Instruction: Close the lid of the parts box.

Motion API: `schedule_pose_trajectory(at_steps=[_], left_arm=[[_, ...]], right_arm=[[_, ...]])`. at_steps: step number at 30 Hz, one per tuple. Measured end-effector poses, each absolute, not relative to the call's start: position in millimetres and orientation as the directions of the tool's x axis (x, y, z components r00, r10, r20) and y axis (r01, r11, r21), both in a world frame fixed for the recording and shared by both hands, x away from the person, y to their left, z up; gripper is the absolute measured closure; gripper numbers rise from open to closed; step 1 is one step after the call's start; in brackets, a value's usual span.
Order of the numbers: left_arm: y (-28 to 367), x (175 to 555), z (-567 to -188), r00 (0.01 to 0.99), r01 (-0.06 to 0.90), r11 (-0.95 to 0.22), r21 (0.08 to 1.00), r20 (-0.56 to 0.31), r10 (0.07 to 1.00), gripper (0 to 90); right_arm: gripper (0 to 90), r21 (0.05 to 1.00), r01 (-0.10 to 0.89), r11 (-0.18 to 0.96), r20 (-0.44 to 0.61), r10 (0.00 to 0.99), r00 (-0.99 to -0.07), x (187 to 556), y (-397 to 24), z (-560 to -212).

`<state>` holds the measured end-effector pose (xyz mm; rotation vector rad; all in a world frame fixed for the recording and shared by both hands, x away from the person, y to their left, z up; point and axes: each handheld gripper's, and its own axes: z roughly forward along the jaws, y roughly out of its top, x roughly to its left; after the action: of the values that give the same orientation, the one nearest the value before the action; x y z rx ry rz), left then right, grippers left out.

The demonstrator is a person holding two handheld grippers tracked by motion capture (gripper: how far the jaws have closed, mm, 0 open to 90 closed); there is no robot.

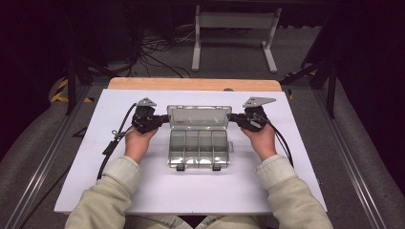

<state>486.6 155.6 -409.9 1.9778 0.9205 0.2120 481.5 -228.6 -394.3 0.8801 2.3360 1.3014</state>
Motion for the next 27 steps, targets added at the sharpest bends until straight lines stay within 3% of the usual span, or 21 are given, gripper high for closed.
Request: schedule_pose_trajectory(at_steps=[27], left_arm=[[159, 449, -406, 0.763, 0.469, -0.348, 0.812, -0.173, 0.623, 89.9]], right_arm=[[88.3, 0.834, 0.288, 0.470, -0.058, 0.594, -0.802, 439, -225, -393]])
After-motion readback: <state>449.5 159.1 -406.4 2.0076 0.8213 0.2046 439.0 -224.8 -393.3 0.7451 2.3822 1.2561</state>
